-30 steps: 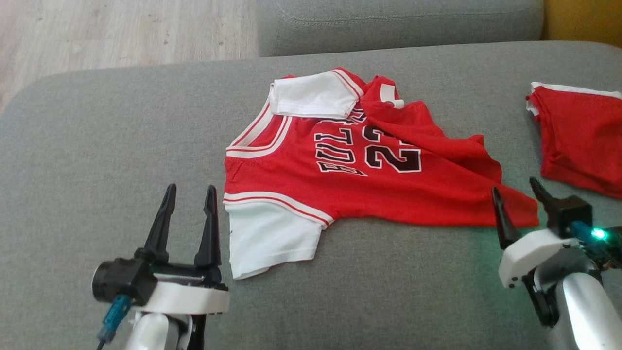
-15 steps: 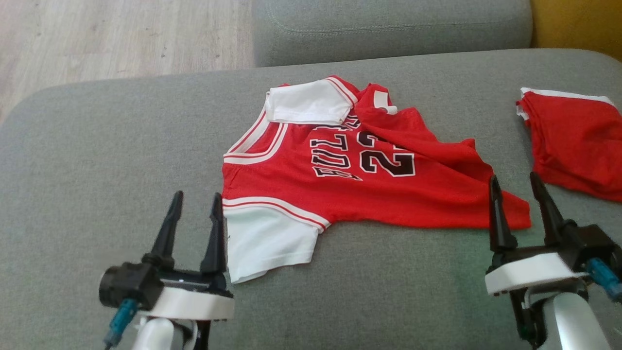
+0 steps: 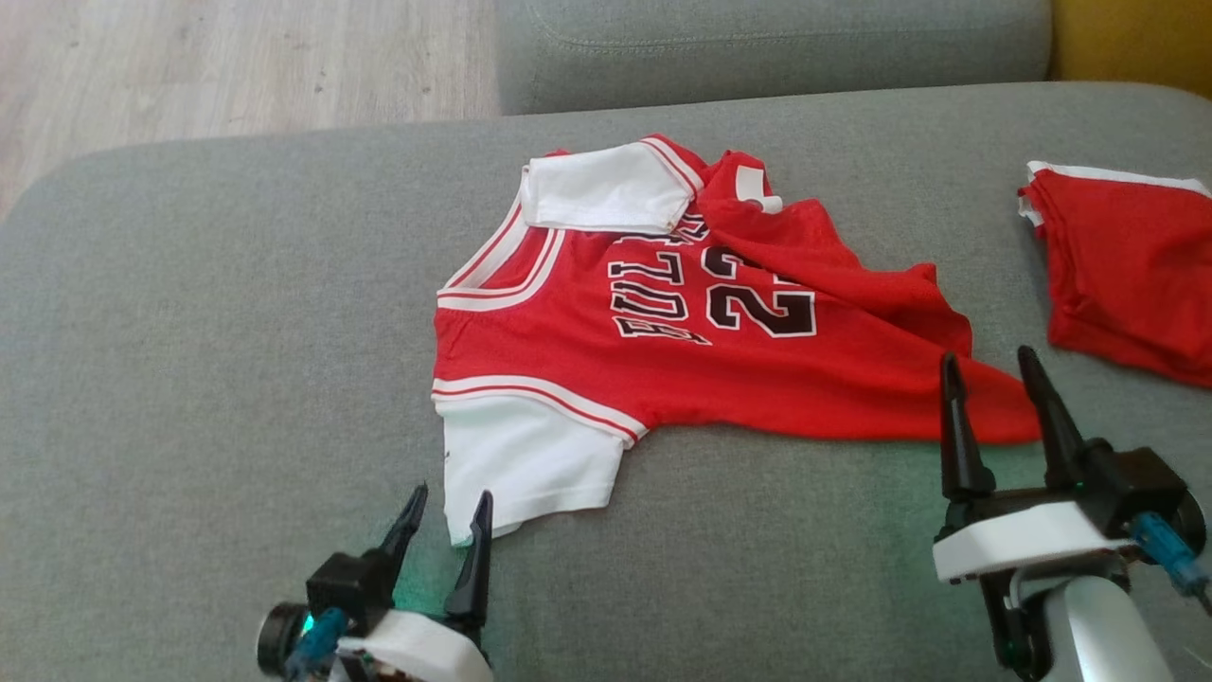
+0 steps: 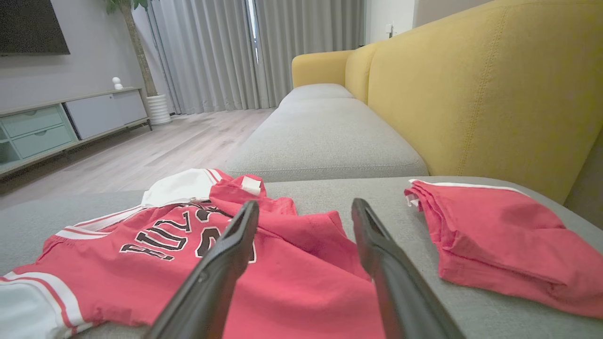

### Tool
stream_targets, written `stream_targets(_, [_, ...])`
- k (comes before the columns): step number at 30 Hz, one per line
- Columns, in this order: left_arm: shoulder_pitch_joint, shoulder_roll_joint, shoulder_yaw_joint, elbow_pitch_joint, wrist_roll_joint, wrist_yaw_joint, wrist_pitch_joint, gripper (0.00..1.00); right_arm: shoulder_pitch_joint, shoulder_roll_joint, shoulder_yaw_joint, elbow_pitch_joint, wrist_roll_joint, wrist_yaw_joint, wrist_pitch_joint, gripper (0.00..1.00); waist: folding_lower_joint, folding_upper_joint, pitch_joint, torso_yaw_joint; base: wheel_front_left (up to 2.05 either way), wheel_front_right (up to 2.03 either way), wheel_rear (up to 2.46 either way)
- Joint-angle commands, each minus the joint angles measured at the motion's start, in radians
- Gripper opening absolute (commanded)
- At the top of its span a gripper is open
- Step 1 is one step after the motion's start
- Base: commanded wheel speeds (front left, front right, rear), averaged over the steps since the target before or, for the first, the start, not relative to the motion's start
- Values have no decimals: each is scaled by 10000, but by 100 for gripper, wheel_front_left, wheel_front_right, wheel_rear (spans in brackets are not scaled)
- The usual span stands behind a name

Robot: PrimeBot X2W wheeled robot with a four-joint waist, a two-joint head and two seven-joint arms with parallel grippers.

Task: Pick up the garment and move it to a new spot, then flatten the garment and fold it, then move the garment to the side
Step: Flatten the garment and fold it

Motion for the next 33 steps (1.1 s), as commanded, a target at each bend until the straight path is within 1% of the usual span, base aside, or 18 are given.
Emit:
stream_targets(1, [-509, 1, 237, -33, -153, 112, 95, 100, -387, -34, 297, -245, 59, 65, -149, 100, 0, 0, 50, -28, 0, 0, 0])
stream_targets(5, [-727, 1, 155, 482, -293, 285, 506, 100, -445, -33, 389, -159, 98, 65, -186, 100, 0, 0, 142, -136, 0, 0, 0])
stream_targets(10, [-931, 2, -4, 1116, -408, 470, 1360, 100, -557, -33, 389, -61, 134, 65, -227, 100, 0, 0, 303, -332, 0, 0, 0])
stream_targets(11, [-962, 2, -20, 1198, -426, 489, 1496, 93, -570, -33, 369, -47, 138, 65, -233, 100, 0, 0, 325, -353, 0, 0, 0])
stream_targets(12, [-997, 2, -20, 1250, -448, 518, 1587, 35, -580, -32, 346, -32, 140, 65, -237, 100, 0, 0, 348, -373, 0, 0, 0])
stream_targets(13, [-1032, 2, -20, 1268, -458, 541, 1618, 0, -588, -32, 321, -15, 141, 65, -241, 100, 0, 0, 371, -386, 0, 0, 0])
stream_targets(17, [-1199, 37, 140, 1112, -502, 709, 1227, 0, -590, -32, 192, 115, 116, 65, -250, 100, 0, 0, 430, -378, 0, 0, 0])
stream_targets(25, [-1440, 162, 750, 380, -702, 948, -321, 0, -597, -32, -23, 568, 65, 65, -135, 100, 0, 0, 417, -263, 0, 0, 0])
stream_targets(28, [-1458, 183, 900, 108, -711, 998, -525, 0, -582, -32, -133, 693, 68, 65, -75, 100, 0, 0, 404, -251, 0, 0, 0])
stream_targets(33, [-1382, 178, 1173, -731, -581, 1019, -718, 0, -453, -32, -442, 1204, 90, 65, 379, 100, 0, 0, 378, -255, 0, 0, 0])
